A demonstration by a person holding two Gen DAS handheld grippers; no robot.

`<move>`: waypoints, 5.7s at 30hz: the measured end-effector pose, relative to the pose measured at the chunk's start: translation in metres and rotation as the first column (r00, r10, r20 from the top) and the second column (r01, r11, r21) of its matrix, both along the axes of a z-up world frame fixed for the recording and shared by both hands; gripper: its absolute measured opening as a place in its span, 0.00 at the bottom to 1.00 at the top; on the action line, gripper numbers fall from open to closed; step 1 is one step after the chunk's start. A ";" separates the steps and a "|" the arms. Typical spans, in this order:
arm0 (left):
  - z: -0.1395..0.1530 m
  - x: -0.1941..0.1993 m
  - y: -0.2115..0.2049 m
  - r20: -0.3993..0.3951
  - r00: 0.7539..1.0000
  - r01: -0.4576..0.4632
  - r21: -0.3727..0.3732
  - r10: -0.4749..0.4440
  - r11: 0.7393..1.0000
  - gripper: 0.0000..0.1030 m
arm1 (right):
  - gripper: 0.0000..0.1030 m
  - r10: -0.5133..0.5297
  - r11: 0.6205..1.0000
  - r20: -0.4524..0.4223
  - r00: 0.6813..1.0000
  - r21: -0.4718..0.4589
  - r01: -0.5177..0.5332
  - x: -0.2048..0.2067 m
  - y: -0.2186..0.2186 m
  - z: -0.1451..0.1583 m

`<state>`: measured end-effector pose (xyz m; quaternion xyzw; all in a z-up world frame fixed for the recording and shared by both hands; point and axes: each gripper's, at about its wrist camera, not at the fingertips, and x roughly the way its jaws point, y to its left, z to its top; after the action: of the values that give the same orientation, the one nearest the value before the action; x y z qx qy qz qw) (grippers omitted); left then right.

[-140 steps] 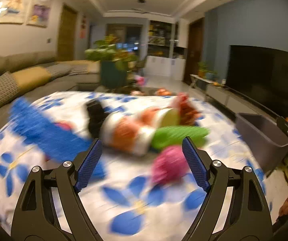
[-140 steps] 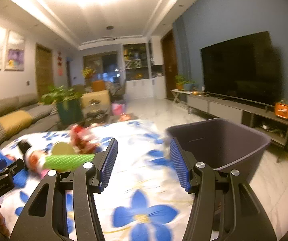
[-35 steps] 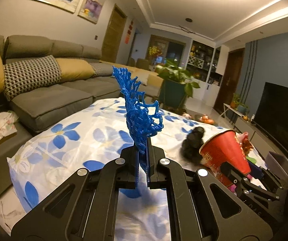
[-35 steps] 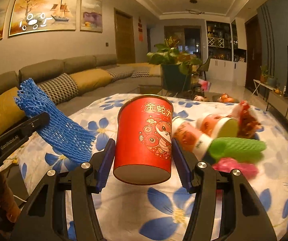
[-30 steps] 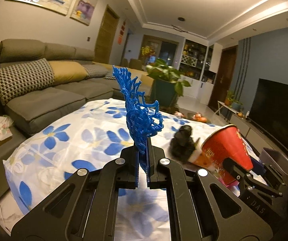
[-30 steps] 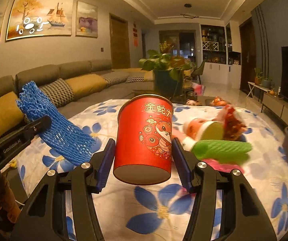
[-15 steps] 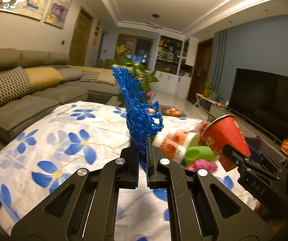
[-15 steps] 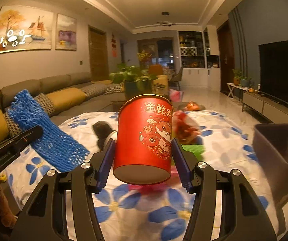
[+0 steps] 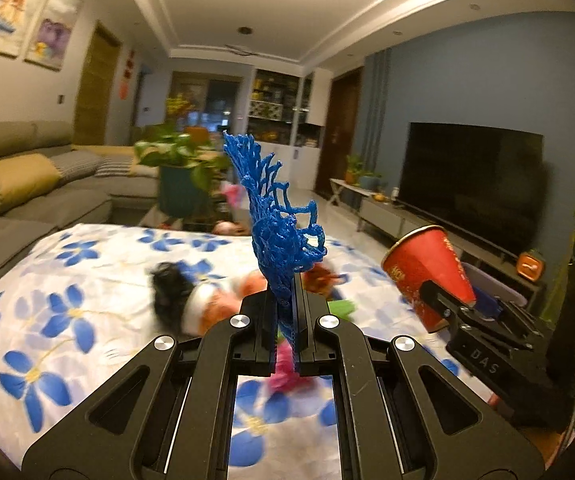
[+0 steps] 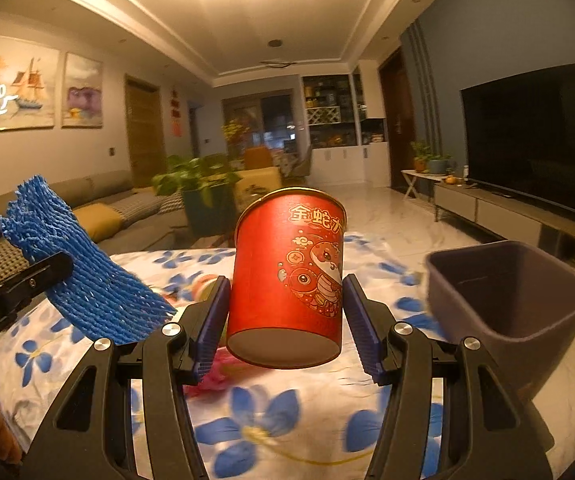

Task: Collect trash
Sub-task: 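Carry the blue net and red printed cup over the grey bin, then open the left tool over the bin while the right tool releases the red cup, then move both open tools back over the remaining trash on the table, then grasp the pink plastic bag with the left tool while the right tool grasps the green foam net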

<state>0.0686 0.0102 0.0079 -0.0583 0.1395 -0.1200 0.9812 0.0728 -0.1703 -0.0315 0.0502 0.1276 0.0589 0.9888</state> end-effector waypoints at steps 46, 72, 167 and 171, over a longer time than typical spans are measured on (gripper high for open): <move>-0.050 0.160 -0.298 -0.085 0.856 0.514 0.044 -0.510 0.856 0.04 | 0.54 -0.495 0.869 0.022 0.869 0.017 0.494 0.028 -0.184 -0.024; -0.064 0.175 -0.273 -0.167 0.871 0.467 -0.005 -0.462 0.884 0.63 | 0.54 -0.462 0.886 0.001 0.887 0.028 0.462 0.038 -0.197 -0.026; -0.065 0.017 0.076 -0.186 0.967 -0.187 -0.065 0.173 0.980 0.10 | 0.82 0.085 0.995 -0.180 0.980 -0.041 -0.094 0.063 0.053 -0.056; -0.065 0.021 0.084 -0.178 0.964 -0.209 -0.063 0.195 0.976 0.10 | 0.82 0.082 0.993 -0.223 0.971 -0.069 -0.100 0.084 0.065 -0.061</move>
<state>0.0899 0.0939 -0.0574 -0.1221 0.2115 -0.0192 0.9695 0.1567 -0.1051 -0.0922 0.0108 0.2406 0.0932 0.9661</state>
